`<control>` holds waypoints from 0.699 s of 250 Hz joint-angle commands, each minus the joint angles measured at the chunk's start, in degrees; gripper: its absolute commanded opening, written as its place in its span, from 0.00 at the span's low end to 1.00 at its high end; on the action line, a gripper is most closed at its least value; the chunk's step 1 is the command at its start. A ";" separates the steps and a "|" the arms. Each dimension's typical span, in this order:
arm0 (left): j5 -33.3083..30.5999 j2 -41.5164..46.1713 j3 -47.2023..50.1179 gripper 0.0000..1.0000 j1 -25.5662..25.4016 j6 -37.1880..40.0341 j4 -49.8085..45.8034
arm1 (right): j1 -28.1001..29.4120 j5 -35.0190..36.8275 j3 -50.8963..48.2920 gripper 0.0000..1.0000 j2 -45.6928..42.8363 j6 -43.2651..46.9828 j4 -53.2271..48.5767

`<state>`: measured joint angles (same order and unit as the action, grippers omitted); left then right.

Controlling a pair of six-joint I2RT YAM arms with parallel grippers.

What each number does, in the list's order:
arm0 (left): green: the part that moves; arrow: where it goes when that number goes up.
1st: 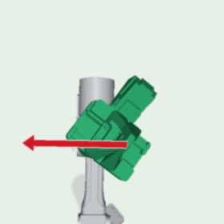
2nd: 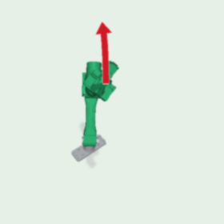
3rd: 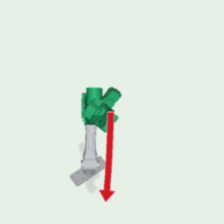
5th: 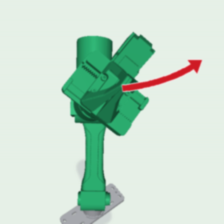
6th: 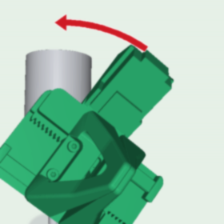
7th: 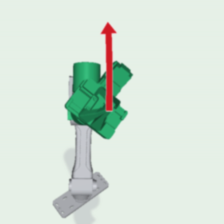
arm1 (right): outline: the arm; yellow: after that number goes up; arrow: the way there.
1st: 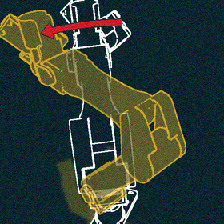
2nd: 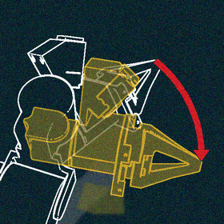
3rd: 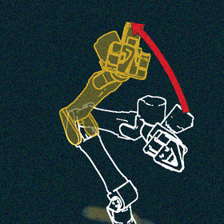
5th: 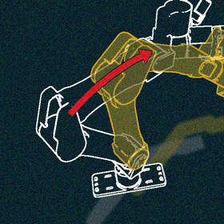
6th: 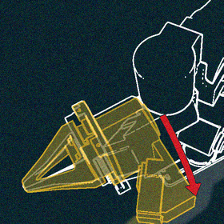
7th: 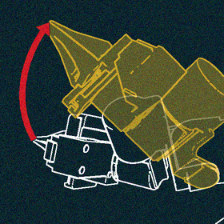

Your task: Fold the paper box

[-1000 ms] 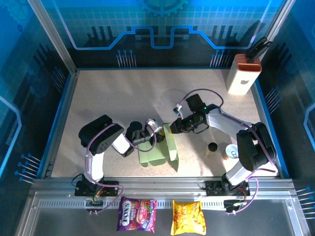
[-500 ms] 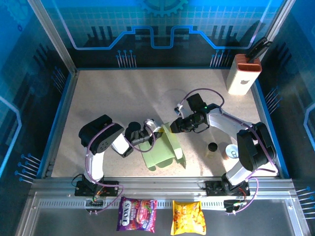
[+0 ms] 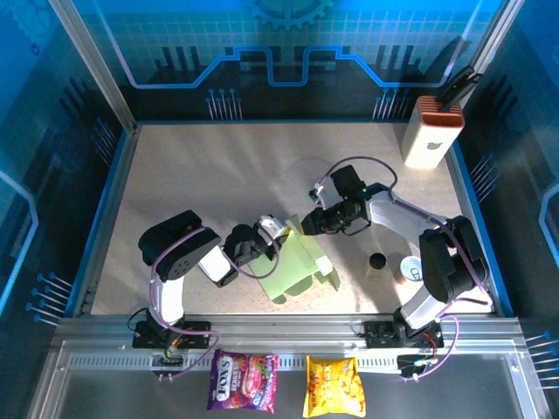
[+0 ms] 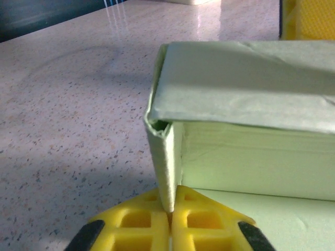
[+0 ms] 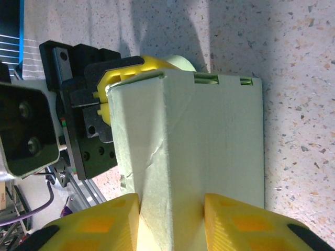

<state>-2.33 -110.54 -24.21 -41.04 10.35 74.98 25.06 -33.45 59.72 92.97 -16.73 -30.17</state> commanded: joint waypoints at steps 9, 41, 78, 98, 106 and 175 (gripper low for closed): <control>-4.17 -0.62 -1.35 0.14 -1.15 -1.01 1.07 | 1.05 -1.47 1.28 0.34 1.32 -0.65 -0.24; -4.27 -3.64 -1.54 0.15 -1.20 -1.56 4.98 | 1.04 -0.91 1.02 0.33 1.01 -0.51 -0.19; -4.17 -4.25 -2.04 0.09 -1.11 -1.37 4.93 | 0.96 -0.82 0.92 0.32 0.99 -0.57 -0.17; -4.47 -4.43 -2.42 0.00 -1.12 -1.38 4.23 | 1.03 -0.83 1.00 0.32 0.94 -0.66 -0.02; -4.14 -4.51 -2.59 0.00 -1.15 -1.21 4.19 | 1.04 -0.87 1.01 0.32 0.85 -0.69 0.02; -2.14 -4.25 -1.62 0.14 -1.15 -0.44 5.36 | 1.51 4.64 3.23 0.42 -1.93 -0.60 -1.83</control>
<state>-5.58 -113.95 -25.12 -41.80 9.23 79.61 25.15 -31.11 60.75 93.01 -17.19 -30.09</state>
